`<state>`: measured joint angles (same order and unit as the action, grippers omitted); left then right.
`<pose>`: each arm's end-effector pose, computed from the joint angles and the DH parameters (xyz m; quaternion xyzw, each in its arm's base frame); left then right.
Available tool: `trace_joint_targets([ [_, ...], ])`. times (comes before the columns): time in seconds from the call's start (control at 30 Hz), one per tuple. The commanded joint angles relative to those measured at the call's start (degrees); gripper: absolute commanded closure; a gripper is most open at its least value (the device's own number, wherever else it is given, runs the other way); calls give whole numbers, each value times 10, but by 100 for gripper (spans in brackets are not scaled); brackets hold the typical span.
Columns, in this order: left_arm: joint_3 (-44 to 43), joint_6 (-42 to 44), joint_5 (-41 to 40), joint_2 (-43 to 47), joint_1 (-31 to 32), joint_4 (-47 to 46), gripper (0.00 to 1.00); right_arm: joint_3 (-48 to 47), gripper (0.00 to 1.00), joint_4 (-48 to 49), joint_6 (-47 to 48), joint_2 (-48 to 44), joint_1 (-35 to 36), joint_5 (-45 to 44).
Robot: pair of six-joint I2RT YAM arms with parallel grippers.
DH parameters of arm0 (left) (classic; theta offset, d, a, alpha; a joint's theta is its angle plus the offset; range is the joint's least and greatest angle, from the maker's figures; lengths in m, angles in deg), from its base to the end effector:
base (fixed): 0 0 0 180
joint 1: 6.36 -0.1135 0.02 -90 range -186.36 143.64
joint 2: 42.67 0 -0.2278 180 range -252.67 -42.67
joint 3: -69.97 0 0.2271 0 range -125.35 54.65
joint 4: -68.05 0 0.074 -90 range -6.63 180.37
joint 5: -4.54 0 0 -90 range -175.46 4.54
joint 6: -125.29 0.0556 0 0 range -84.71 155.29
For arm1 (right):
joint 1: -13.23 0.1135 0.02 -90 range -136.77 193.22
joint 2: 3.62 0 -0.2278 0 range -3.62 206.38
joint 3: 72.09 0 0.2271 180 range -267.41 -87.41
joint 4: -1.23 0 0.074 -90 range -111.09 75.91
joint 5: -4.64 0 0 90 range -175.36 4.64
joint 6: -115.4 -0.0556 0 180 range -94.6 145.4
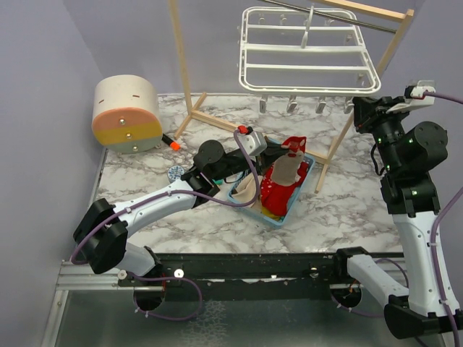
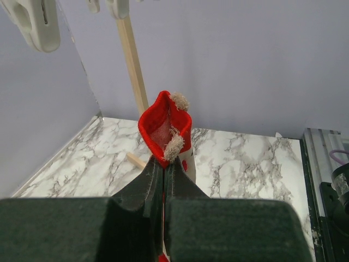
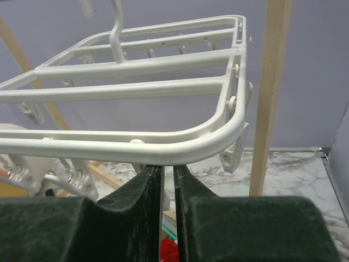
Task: Clip the socks to the hanger
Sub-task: Open the clamp at the hanger.
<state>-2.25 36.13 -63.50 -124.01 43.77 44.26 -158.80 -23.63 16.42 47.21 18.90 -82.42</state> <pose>0.1965 -0.2677 0.3345 0.3942 0.4766 -0.4298 0.6578 0.1861 0.0213 0.4480 -0.0014 0.6360 0.1145 0.7631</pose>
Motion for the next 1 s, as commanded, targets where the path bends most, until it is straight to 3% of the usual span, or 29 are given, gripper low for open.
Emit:
trace_joint_targets([
  [0.0,-12,-6,16,2,3,-21,100,-9,82,-12,-10,-1,2,78],
  [0.43,14,-6,4,20,3,-22,100,-22,74,-8,-41,30,6,184],
  [0.67,28,-4,-5,30,3,-22,100,-18,59,-58,-26,-6,7,105],
  [0.97,37,-3,-2,30,3,-22,100,-11,39,-191,-14,-83,7,0],
])
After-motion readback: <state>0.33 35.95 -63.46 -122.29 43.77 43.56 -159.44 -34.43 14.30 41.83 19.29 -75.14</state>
